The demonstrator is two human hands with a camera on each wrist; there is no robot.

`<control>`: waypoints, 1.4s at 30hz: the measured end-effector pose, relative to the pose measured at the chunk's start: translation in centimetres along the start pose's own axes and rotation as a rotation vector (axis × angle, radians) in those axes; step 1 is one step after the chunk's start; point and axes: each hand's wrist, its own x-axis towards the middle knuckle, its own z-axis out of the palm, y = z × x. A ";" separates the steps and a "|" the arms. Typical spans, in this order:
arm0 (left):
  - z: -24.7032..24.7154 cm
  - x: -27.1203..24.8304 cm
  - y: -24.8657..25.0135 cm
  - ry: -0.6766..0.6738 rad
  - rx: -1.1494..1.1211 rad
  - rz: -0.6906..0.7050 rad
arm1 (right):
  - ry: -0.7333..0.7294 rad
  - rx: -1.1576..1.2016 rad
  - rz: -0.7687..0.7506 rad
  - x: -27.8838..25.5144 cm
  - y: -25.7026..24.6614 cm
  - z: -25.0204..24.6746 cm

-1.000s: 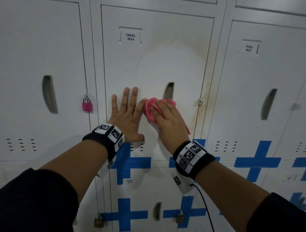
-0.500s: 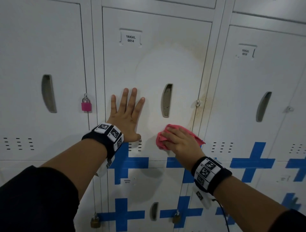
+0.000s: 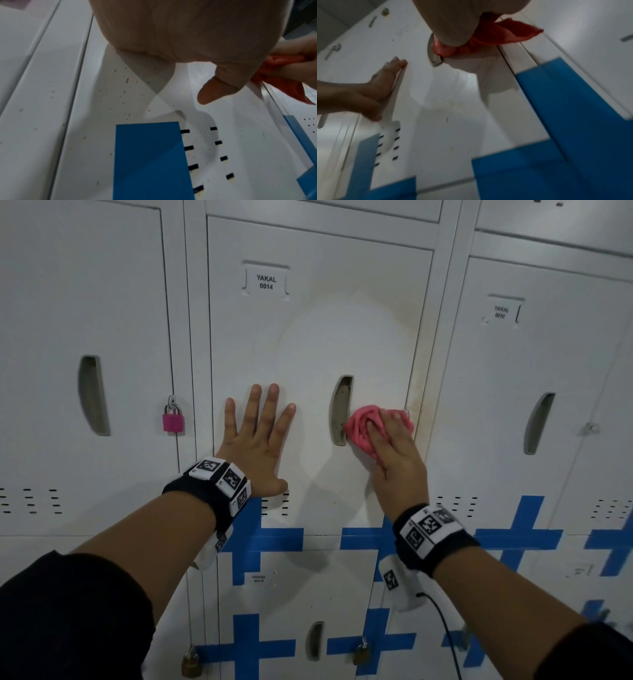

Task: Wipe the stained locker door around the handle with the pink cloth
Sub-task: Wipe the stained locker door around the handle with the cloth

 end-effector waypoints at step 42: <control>-1.2 0.1 0.3 -0.083 -0.023 -0.016 | -0.058 -0.417 -0.039 3.5 -7.3 1.9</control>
